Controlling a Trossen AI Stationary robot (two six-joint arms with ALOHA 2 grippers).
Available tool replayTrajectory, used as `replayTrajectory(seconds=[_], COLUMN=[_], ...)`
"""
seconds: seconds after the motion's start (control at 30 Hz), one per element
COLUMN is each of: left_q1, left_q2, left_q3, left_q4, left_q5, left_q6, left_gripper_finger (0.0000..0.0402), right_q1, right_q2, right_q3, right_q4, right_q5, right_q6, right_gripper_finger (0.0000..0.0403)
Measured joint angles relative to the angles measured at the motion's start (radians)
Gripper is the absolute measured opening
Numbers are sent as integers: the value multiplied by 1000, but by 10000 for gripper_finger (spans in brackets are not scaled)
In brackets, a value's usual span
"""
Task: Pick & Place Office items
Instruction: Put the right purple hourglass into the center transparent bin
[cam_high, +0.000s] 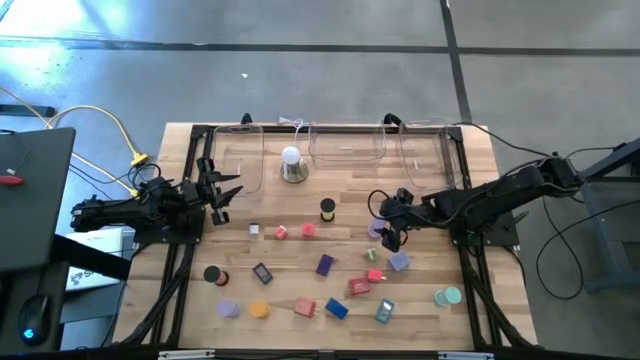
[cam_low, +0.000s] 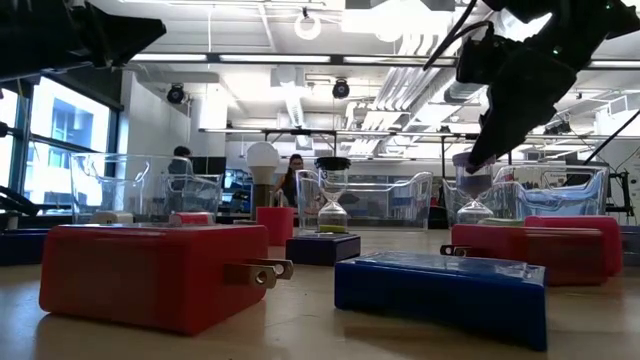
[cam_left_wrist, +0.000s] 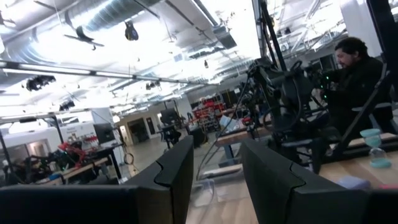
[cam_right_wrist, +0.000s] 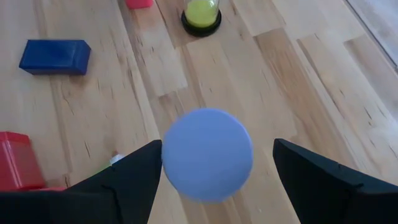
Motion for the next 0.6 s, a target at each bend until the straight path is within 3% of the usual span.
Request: replayTrajectory(seconds=[0.6], left_q1=[0], left_q2=[0], left_q3=[0], left_q4=[10], left_q5=[2], left_q6=[-19], left_gripper_finger=[130], right_q1=[-8], right_q2=[98], right_q3=[-1], right_q4=[46], right_q5=[-20], right_q6=[0], right_gripper_finger=[294])
